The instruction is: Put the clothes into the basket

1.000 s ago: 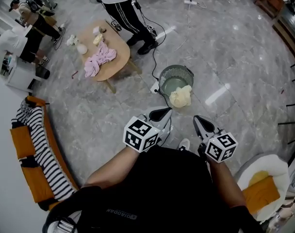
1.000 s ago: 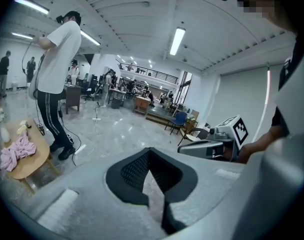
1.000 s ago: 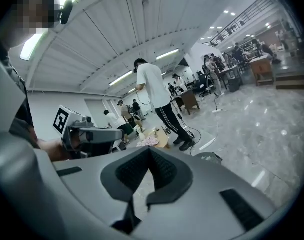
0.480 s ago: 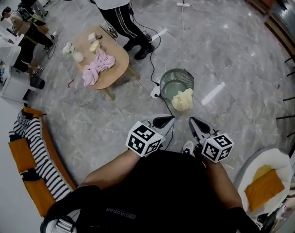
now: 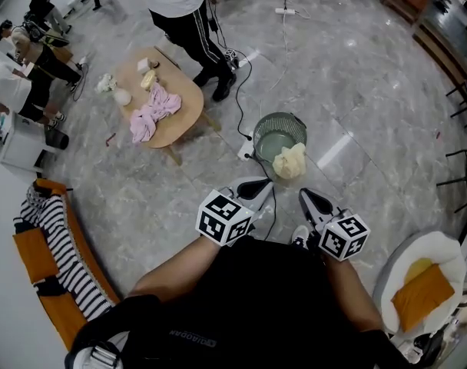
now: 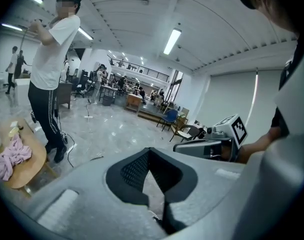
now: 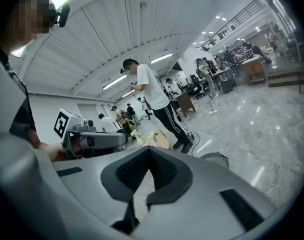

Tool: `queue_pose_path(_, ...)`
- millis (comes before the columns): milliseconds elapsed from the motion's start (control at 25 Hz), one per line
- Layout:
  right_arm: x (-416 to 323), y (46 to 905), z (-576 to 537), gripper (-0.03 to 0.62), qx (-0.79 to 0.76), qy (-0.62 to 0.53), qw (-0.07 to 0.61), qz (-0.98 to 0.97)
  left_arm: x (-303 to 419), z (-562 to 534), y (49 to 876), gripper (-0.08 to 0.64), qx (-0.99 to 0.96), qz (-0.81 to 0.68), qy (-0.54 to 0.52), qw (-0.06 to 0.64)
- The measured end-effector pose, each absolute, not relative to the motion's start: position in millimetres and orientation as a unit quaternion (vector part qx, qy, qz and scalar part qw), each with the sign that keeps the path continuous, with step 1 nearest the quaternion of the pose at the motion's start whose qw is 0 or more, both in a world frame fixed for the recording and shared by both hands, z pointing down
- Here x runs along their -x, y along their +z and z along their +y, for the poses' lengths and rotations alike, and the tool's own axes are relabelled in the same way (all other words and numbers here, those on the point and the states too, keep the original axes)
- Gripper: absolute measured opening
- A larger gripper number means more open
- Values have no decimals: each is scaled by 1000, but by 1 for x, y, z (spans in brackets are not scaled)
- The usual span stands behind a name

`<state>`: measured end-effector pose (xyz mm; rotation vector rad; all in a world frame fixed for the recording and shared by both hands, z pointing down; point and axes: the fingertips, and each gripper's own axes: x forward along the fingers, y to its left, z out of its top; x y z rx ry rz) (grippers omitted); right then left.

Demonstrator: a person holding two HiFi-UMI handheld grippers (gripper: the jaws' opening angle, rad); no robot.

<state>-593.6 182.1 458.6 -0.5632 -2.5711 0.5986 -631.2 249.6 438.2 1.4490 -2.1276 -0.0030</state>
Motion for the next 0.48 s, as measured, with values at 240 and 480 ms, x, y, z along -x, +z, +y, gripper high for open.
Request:
queue_pose_path(240, 595, 459, 183, 14, 202, 215, 220, -930, 633, 249, 439, 0, -543, -792, -4, 280)
queue_pose_path(480, 597, 459, 181, 14, 202, 211, 223, -930, 635, 245, 439, 0, -545, -790, -3, 280)
